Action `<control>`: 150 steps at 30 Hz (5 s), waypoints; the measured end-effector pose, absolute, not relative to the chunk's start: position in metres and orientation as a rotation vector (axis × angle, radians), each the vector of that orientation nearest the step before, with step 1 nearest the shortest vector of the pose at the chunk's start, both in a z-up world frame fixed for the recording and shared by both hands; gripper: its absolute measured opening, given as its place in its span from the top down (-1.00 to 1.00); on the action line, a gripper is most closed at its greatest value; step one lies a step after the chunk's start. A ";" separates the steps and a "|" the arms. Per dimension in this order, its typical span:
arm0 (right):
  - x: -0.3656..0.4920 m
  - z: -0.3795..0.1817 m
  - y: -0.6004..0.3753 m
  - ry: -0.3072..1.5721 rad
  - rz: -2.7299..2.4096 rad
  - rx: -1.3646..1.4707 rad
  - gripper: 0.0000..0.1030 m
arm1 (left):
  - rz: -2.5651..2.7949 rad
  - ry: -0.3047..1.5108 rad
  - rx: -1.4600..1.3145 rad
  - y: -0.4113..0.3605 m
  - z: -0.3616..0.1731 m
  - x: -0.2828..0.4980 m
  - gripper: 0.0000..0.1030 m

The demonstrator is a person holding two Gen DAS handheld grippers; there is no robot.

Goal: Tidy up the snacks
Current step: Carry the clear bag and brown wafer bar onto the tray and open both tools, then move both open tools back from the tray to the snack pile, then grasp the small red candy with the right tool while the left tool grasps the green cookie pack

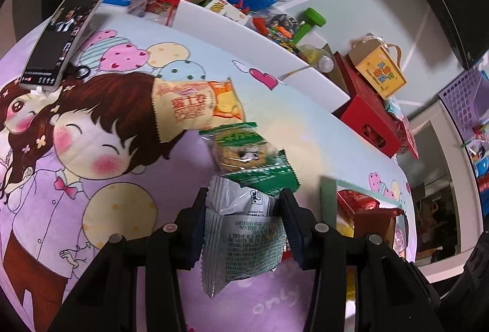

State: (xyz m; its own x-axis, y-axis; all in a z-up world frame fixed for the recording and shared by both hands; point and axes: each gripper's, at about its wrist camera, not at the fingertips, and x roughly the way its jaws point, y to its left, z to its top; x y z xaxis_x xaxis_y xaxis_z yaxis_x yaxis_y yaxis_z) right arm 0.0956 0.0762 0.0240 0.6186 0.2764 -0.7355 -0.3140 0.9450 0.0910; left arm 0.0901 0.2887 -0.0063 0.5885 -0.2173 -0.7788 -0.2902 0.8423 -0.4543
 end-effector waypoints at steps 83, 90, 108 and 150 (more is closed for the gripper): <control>0.112 0.051 0.009 0.780 0.108 0.037 -0.99 | 0.192 0.955 -0.252 0.246 0.008 0.078 -0.89; 0.106 0.040 0.049 0.807 0.216 -0.007 -0.99 | 0.298 0.970 -0.311 0.291 0.002 0.067 -0.89; 0.101 -0.010 0.126 0.900 0.442 -0.114 -0.55 | 0.307 1.043 -0.460 0.323 -0.021 0.064 -0.89; 0.141 -0.011 0.115 0.846 0.338 -0.089 0.63 | 0.105 0.939 -0.450 0.287 -0.016 0.141 -0.87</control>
State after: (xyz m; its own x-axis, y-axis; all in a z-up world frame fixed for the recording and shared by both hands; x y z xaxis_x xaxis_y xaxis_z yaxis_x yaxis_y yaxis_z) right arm 0.1412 0.1145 -0.0110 0.6130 0.2580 -0.7468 -0.3281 0.9429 0.0565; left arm 0.1412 0.2867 -0.0160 0.5930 -0.1060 -0.7982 -0.2792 0.9027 -0.3273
